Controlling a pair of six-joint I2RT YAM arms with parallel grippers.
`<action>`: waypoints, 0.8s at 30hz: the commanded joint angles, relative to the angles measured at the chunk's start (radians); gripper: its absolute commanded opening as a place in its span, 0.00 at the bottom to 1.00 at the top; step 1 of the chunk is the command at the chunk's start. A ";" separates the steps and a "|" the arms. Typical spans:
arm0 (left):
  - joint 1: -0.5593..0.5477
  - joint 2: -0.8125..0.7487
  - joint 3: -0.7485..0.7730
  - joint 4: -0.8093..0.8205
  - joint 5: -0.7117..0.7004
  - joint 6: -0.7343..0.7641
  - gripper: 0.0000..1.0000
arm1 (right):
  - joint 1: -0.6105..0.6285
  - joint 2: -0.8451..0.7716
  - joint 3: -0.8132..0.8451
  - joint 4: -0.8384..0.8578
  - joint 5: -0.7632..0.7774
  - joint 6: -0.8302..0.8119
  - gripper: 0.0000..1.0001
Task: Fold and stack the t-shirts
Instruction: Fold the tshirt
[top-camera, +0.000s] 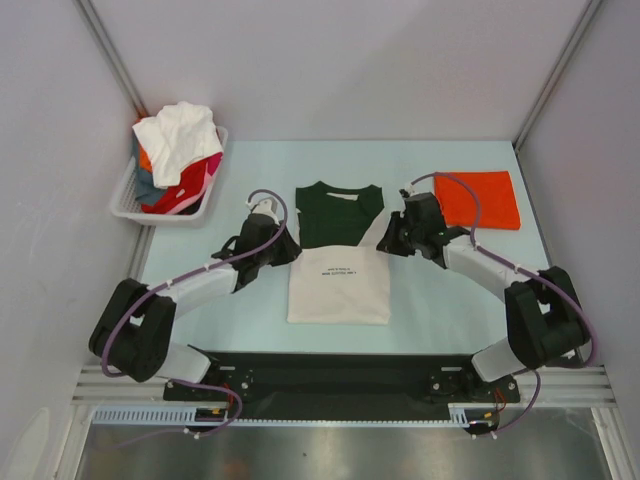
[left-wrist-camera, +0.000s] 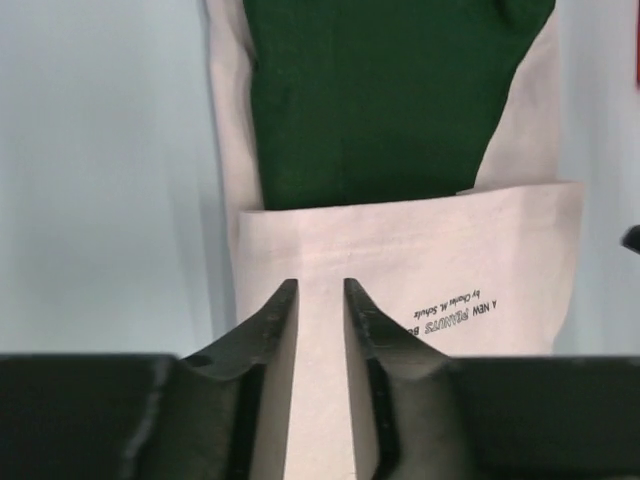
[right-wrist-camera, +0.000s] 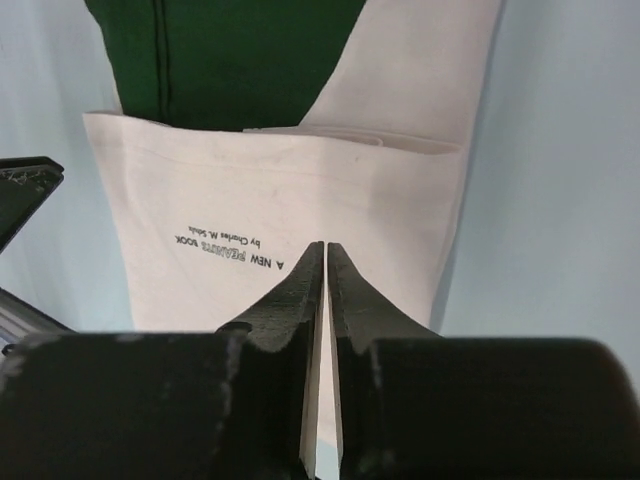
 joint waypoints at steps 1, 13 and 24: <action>0.006 0.052 0.053 0.037 0.092 -0.013 0.27 | -0.006 0.074 0.028 0.048 -0.077 0.036 0.08; 0.005 0.296 0.041 0.114 0.027 -0.057 0.18 | -0.078 0.268 0.029 0.037 0.066 0.045 0.00; -0.041 -0.009 -0.023 -0.059 -0.068 -0.002 0.52 | 0.003 -0.048 -0.067 -0.088 0.129 0.016 0.34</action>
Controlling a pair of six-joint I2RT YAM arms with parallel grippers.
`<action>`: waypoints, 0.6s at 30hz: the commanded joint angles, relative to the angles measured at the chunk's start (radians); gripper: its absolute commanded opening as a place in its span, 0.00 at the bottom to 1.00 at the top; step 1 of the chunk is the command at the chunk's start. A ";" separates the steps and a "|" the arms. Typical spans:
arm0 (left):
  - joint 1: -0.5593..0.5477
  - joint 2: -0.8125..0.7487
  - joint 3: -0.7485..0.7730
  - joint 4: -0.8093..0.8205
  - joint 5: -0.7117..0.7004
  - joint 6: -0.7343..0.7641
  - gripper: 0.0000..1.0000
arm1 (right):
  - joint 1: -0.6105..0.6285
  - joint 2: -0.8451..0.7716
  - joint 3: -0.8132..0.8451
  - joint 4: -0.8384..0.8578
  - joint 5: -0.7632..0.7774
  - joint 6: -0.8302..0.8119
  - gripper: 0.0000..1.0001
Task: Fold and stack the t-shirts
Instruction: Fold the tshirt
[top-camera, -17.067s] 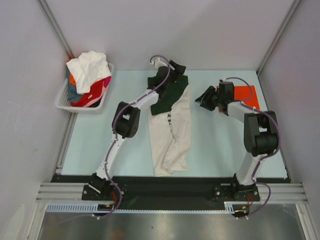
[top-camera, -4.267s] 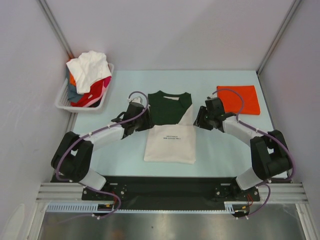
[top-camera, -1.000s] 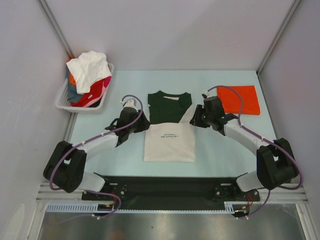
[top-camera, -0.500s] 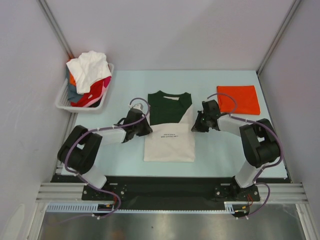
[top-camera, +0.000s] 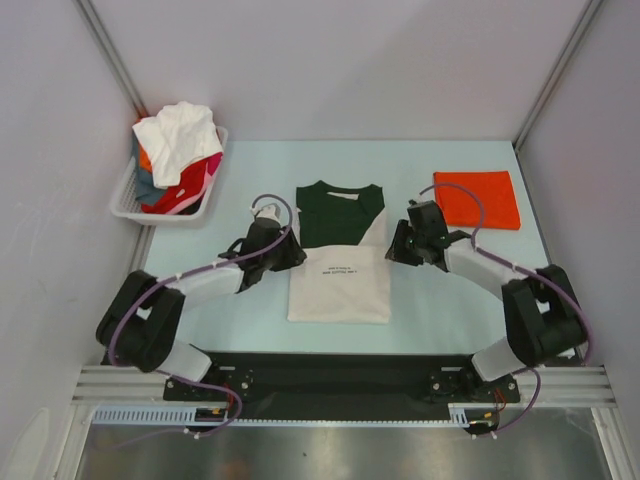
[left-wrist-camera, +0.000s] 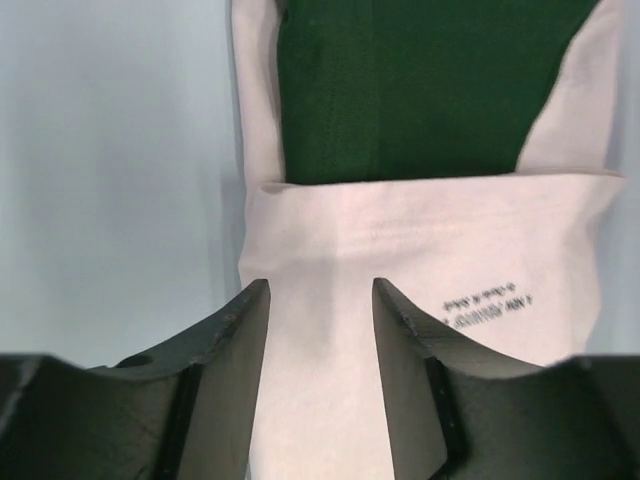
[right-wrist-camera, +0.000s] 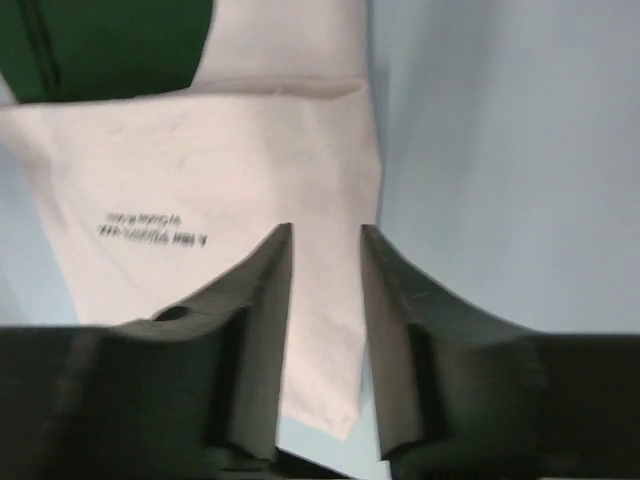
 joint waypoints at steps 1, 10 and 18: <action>-0.020 -0.165 -0.041 -0.088 -0.057 0.037 0.53 | 0.050 -0.142 -0.033 -0.077 0.050 -0.020 0.41; -0.086 -0.438 -0.272 -0.233 0.067 -0.030 0.60 | 0.214 -0.389 -0.257 -0.206 0.026 0.110 0.50; -0.177 -0.508 -0.357 -0.250 0.104 -0.119 0.63 | 0.355 -0.397 -0.381 -0.118 0.000 0.267 0.47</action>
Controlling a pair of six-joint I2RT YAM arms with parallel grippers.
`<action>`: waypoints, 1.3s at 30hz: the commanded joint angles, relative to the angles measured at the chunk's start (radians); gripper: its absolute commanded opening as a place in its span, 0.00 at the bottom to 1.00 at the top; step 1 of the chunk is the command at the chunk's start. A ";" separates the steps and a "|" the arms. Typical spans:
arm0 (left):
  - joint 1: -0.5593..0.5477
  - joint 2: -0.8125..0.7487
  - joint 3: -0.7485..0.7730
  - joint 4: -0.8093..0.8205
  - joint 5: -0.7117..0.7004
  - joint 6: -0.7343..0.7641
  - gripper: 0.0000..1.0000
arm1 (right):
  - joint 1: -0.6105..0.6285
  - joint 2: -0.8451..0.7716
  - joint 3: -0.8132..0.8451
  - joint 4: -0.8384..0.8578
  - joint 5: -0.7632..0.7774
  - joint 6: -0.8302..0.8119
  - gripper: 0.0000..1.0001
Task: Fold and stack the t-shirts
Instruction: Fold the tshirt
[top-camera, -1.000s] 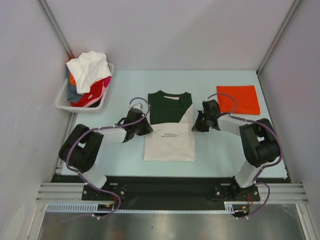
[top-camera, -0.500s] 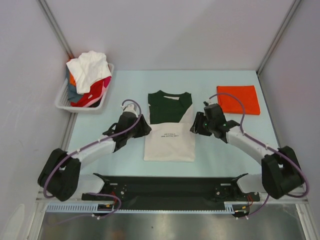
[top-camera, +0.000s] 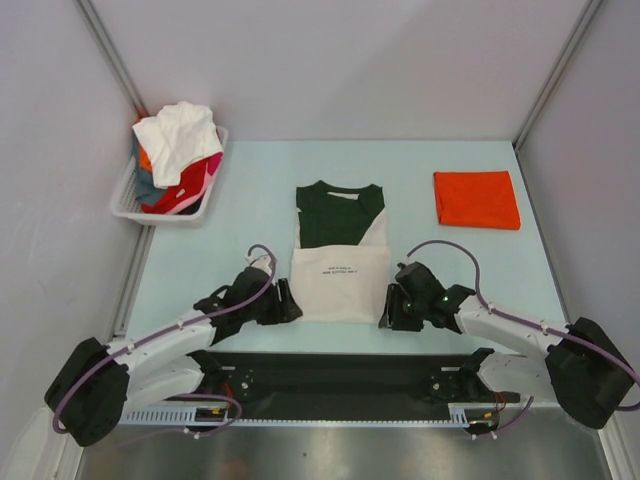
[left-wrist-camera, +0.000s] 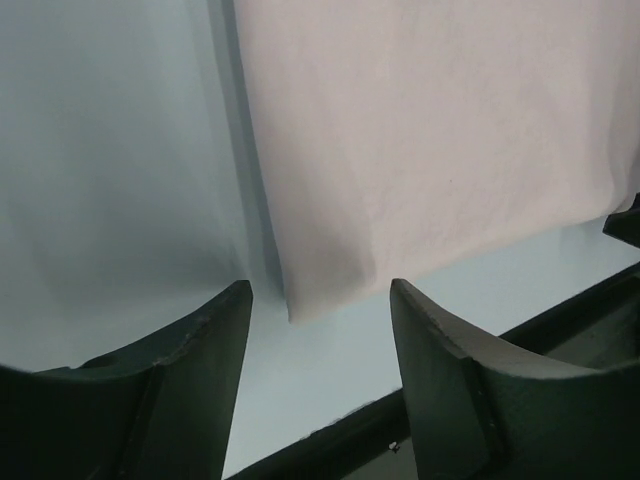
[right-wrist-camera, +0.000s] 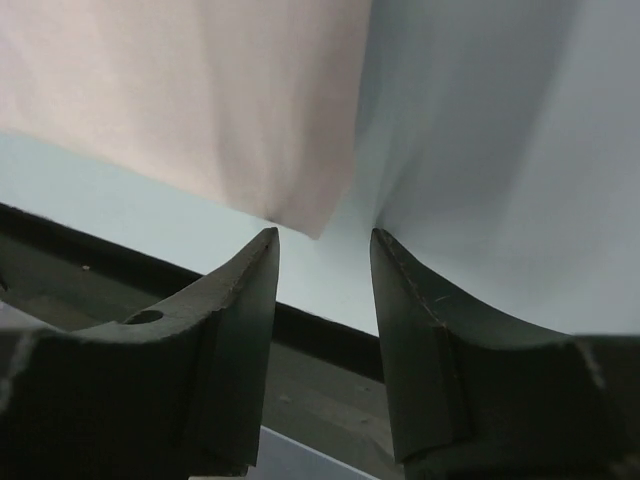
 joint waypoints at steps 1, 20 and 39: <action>-0.016 -0.005 -0.022 -0.001 0.024 -0.054 0.61 | 0.036 0.025 -0.019 0.064 -0.011 0.091 0.46; -0.016 0.087 -0.036 0.032 0.056 -0.054 0.46 | 0.033 0.042 0.012 0.055 0.058 0.075 0.27; -0.014 0.056 -0.011 -0.119 0.018 0.001 0.40 | 0.033 0.053 0.010 0.062 0.067 0.067 0.00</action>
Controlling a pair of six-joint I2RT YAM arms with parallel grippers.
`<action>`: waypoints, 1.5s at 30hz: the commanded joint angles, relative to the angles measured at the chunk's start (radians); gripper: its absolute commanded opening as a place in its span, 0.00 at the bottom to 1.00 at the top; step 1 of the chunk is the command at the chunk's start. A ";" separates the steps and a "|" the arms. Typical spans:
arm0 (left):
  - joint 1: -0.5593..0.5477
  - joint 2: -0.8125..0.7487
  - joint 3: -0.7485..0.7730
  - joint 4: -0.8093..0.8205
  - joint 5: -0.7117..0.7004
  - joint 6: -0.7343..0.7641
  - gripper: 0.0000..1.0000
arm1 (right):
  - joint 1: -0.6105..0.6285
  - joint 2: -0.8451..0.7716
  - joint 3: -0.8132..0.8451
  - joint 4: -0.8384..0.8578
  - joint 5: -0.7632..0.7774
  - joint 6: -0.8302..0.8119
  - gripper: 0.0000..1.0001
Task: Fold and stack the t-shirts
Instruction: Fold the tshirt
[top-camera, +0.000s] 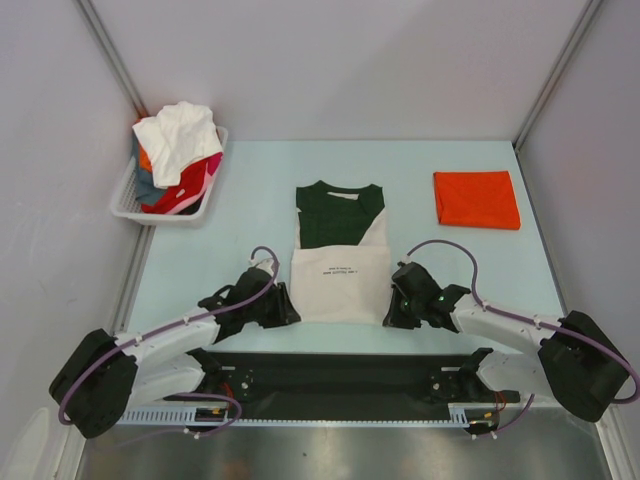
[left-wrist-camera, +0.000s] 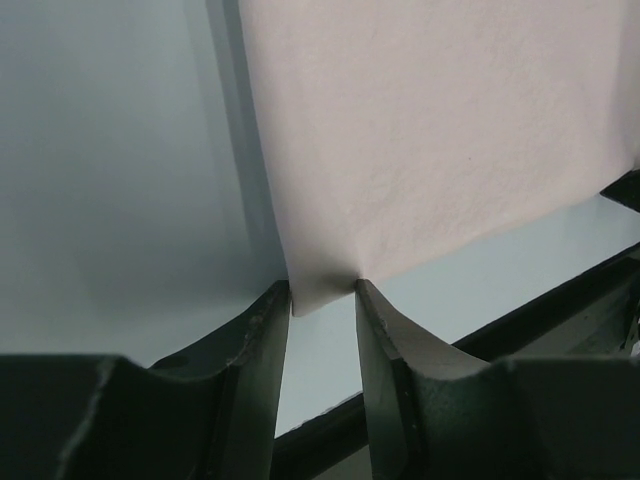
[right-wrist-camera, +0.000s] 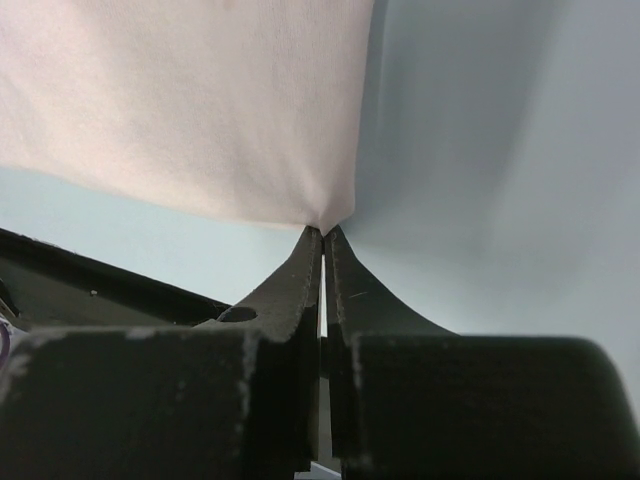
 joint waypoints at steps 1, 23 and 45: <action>-0.003 -0.012 0.003 -0.152 -0.051 0.049 0.40 | 0.000 0.008 0.022 0.000 0.023 -0.002 0.00; 0.032 -0.023 0.048 -0.097 0.095 0.065 0.00 | -0.059 -0.107 0.072 -0.091 0.040 -0.033 0.00; 0.190 -0.032 0.207 -0.088 0.237 0.117 0.00 | -0.252 -0.121 0.218 -0.148 -0.081 -0.201 0.00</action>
